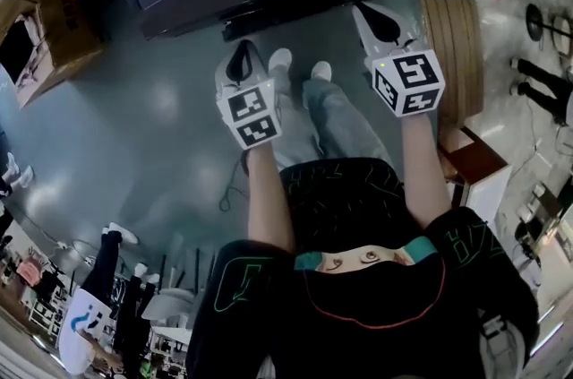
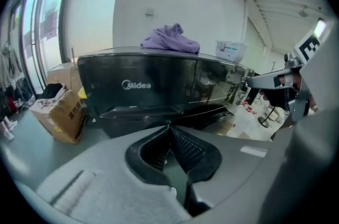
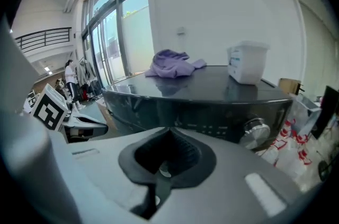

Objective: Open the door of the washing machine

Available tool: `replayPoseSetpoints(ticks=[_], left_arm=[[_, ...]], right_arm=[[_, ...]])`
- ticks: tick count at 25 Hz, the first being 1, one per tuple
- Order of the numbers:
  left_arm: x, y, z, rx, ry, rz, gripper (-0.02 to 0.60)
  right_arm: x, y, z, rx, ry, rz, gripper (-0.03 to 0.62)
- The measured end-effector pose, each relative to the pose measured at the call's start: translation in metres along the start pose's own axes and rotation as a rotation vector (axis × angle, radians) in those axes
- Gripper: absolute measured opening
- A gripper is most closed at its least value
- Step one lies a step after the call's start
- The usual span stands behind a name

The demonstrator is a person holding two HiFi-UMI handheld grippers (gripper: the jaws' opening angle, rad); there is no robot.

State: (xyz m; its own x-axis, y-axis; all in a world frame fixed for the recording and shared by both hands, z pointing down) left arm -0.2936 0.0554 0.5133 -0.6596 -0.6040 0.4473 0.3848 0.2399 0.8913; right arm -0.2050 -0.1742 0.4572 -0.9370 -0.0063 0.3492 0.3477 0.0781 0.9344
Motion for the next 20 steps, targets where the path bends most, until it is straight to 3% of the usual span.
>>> replayPoseSetpoints(ticks=[3, 6, 10, 15, 16, 18, 20], left_arm=[[-0.007, 0.011, 0.008, -0.005, -0.048, 0.016, 0.011], [-0.013, 0.015, 0.014, 0.0, -0.048, 0.035, 0.012], [-0.009, 0.035, 0.042, 0.006, -0.006, 0.121, 0.014], [0.032, 0.079, 0.07, 0.016, 0.08, 0.196, 0.014], [0.037, 0.088, 0.07, 0.025, 0.101, 0.213, 0.03], [0.044, 0.098, 0.07, 0.042, 0.138, 0.248, 0.14], [0.05, 0.104, 0.071, 0.065, 0.163, 0.268, 0.155]], right_arm=[[0.007, 0.005, 0.009, -0.032, -0.066, 0.024, 0.003], [0.006, 0.003, 0.021, -0.066, -0.113, 0.053, 0.003], [0.023, 0.003, 0.043, -0.143, -0.12, 0.125, 0.003], [0.067, 0.031, 0.061, -0.255, -0.212, 0.203, 0.003], [0.068, 0.036, 0.063, -0.277, -0.221, 0.216, 0.003], [0.072, 0.044, 0.065, -0.315, -0.242, 0.248, 0.027], [0.077, 0.052, 0.07, -0.358, -0.274, 0.297, 0.101]])
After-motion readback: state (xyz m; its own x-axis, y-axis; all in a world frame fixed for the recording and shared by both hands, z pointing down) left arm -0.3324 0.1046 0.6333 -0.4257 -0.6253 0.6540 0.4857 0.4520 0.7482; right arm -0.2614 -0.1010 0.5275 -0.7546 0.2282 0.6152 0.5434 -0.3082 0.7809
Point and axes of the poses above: the fingertips, and each gripper's own axes: x forward along the fingers, z to its left, y out of its underside, the point moved 6 cm from there along -x, backward along the fingers, and after that the axes turned 15 degrees about -z, right-handed, at the moved point
